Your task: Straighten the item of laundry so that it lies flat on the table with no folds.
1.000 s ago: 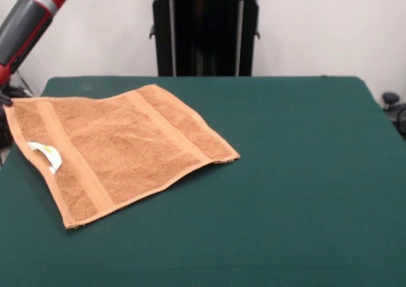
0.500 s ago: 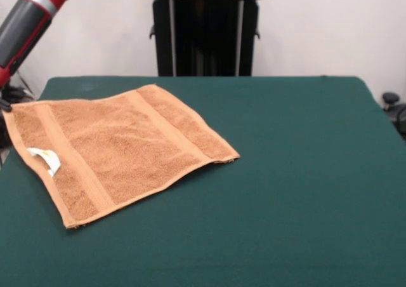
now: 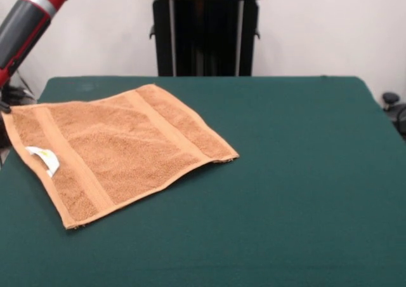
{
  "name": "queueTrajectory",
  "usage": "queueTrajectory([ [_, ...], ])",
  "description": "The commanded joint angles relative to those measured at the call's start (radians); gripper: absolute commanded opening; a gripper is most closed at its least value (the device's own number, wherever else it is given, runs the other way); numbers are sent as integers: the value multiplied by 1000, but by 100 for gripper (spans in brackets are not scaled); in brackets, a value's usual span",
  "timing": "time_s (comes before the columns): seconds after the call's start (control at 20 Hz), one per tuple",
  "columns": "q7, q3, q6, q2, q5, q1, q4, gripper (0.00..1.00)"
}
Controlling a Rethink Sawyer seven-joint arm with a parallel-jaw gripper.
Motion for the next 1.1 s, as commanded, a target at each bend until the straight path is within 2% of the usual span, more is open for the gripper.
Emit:
queueTrajectory([
  [0.05,-341,-94,91,44,22,70,-129,100],
  [0.75,-395,-96,74,39,12,56,-111,100],
  [0.9,-244,-113,28,-3,27,48,-48,100],
  [0.95,-258,-109,14,-14,13,40,-26,100],
  [1.05,-242,-90,-47,-60,-16,6,74,100],
  [1.1,-179,-79,-93,-98,-24,-17,154,100],
])
